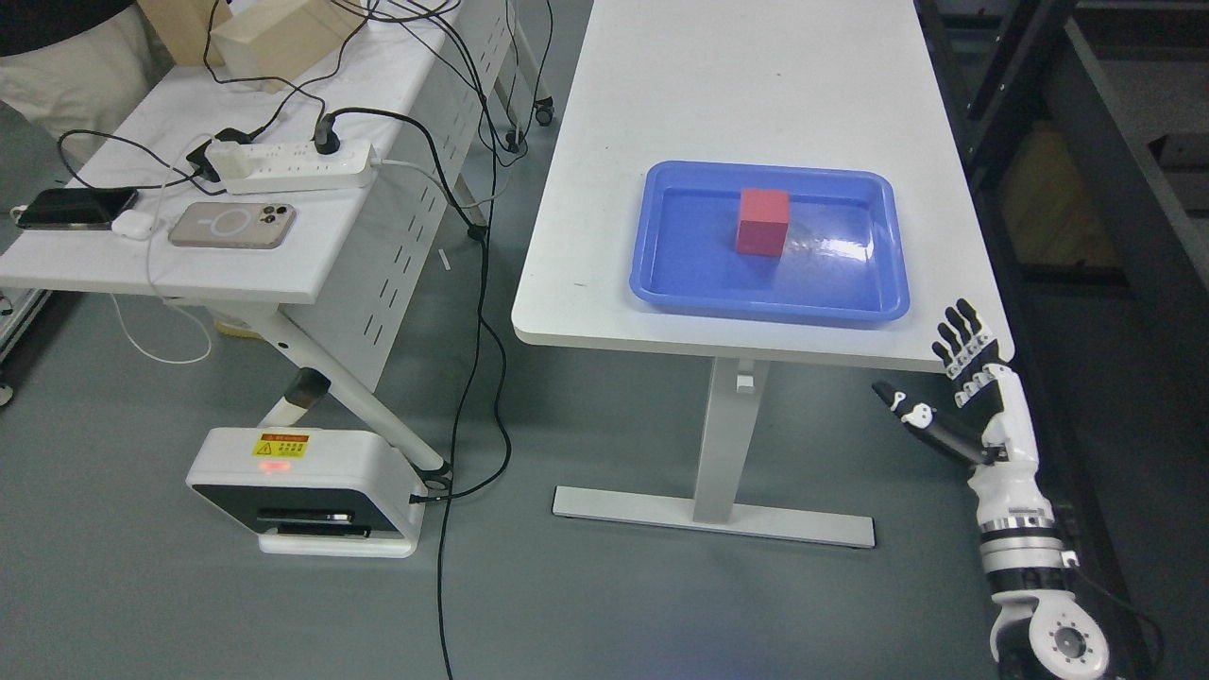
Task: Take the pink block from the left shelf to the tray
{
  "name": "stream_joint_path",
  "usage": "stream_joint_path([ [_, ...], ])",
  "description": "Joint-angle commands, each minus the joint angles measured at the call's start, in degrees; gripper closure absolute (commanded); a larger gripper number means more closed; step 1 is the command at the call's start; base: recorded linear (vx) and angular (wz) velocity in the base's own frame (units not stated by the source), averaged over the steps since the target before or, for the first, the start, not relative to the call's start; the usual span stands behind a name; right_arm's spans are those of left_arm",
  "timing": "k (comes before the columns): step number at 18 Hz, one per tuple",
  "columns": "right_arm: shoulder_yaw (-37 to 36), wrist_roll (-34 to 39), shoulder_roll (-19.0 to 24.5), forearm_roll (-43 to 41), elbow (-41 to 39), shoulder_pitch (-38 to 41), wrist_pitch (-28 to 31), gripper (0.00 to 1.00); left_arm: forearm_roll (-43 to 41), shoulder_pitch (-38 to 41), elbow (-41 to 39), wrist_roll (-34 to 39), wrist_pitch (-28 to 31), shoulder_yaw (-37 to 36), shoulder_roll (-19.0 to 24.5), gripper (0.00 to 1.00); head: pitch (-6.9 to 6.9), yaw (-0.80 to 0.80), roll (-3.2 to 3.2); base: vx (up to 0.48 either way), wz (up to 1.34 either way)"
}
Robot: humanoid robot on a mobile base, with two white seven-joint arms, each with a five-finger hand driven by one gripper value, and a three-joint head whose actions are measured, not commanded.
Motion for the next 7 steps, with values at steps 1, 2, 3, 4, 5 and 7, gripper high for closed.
stream_joint_path([
  [1, -0.1, 1.1, -1.0, -0.5, 0.0, 0.1, 0.1, 0.00, 0.0, -1.7, -1.0, 0.0, 0.0, 0.0, 1.0, 0.00, 0.00, 0.00, 0.00, -0.096, -0.05],
  [2, 0.0, 1.1, -1.0, -0.5, 0.0, 0.1, 0.1, 0.00, 0.0, -1.7, -1.0, 0.0, 0.0, 0.0, 1.0, 0.00, 0.00, 0.00, 0.00, -0.096, -0.05],
  [3, 0.0, 1.1, -1.0, -0.5, 0.0, 0.1, 0.1, 0.00, 0.0, -1.8, -1.0, 0.0, 0.0, 0.0, 1.0, 0.00, 0.00, 0.00, 0.00, -0.062, -0.05],
  [4, 0.0, 1.1, -1.0, -0.5, 0.0, 0.1, 0.1, 0.00, 0.0, -1.7, -1.0, 0.0, 0.0, 0.0, 1.0, 0.00, 0.00, 0.00, 0.00, -0.062, -0.05],
  [5, 0.0, 1.1, -1.0, -0.5, 0.0, 0.1, 0.1, 0.00, 0.0, -1.7, -1.0, 0.0, 0.0, 0.0, 1.0, 0.00, 0.00, 0.00, 0.00, -0.034, -0.02],
  [7, 0.0, 1.1, -1.0, -0.5, 0.0, 0.1, 0.1, 0.00, 0.0, -1.7, -1.0, 0.0, 0.0, 0.0, 1.0, 0.00, 0.00, 0.00, 0.00, 0.000, 0.00],
])
